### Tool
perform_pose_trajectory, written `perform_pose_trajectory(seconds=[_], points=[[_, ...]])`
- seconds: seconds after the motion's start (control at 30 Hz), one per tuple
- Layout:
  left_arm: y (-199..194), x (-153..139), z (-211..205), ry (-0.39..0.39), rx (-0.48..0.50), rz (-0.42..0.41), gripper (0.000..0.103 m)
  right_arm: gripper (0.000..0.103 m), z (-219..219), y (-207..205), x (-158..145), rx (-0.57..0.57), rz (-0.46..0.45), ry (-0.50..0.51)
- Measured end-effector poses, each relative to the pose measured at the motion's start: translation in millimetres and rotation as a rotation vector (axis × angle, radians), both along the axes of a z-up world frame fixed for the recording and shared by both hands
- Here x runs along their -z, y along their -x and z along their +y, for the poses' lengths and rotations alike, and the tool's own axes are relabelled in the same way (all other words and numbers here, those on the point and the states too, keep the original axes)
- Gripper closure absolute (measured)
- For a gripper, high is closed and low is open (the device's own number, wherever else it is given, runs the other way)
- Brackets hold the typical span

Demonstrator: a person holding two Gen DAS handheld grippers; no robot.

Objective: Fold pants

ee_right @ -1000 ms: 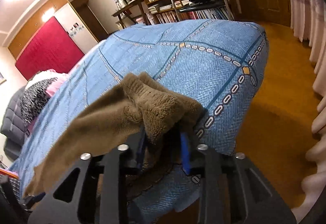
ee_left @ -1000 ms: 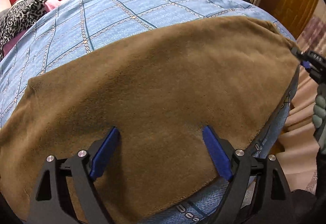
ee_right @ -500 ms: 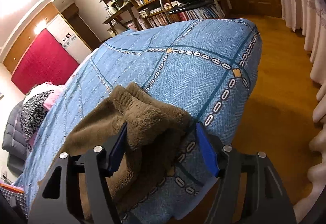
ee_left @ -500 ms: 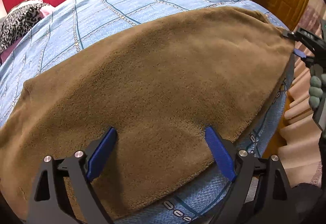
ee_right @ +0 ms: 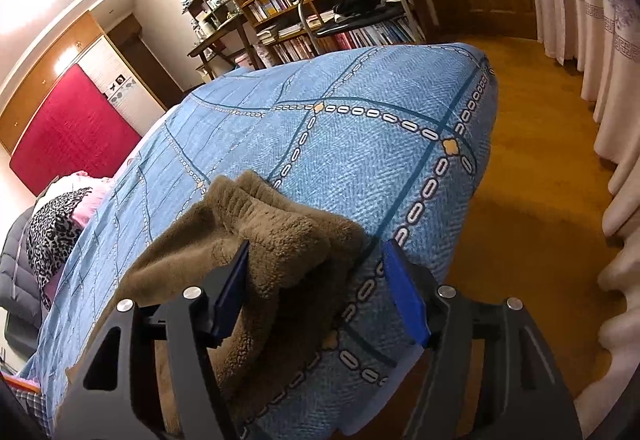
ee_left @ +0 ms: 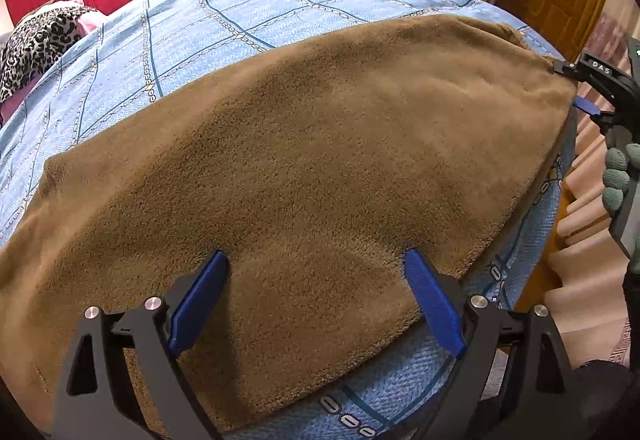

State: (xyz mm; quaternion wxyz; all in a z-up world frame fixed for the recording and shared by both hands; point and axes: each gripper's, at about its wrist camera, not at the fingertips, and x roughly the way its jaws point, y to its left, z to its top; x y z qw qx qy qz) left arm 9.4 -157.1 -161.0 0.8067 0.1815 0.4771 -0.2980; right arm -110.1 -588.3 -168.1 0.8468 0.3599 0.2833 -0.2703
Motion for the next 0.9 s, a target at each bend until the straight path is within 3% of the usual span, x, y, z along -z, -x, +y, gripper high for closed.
perform_pose_trajectory(seconds=[0.1,0.23,0.33,0.53,0.77,0.9], points=[[0,0,1,0.001,0.0,0.001,0.014,0.039,-3,-6,1,-0.015,-0.01,-0.017],[0,0,1,0.006,-0.002,0.005,0.014,0.066,-4,-9,-2,-0.05,-0.028,-0.047],[-3,-3,2,0.013,0.002,0.017,0.014,0.075,0,-7,-13,-0.081,-0.052,-0.035],[-14,-23,11,0.106,-0.006,0.086,0.014,0.076,24,-12,-56,-0.159,-0.132,0.026],[-24,-54,29,0.187,-0.034,0.054,0.014,0.076,80,-30,-110,-0.312,-0.234,0.116],[-37,-66,56,0.261,-0.1,0.071,0.014,0.076,120,-43,-139,-0.433,-0.288,0.165]])
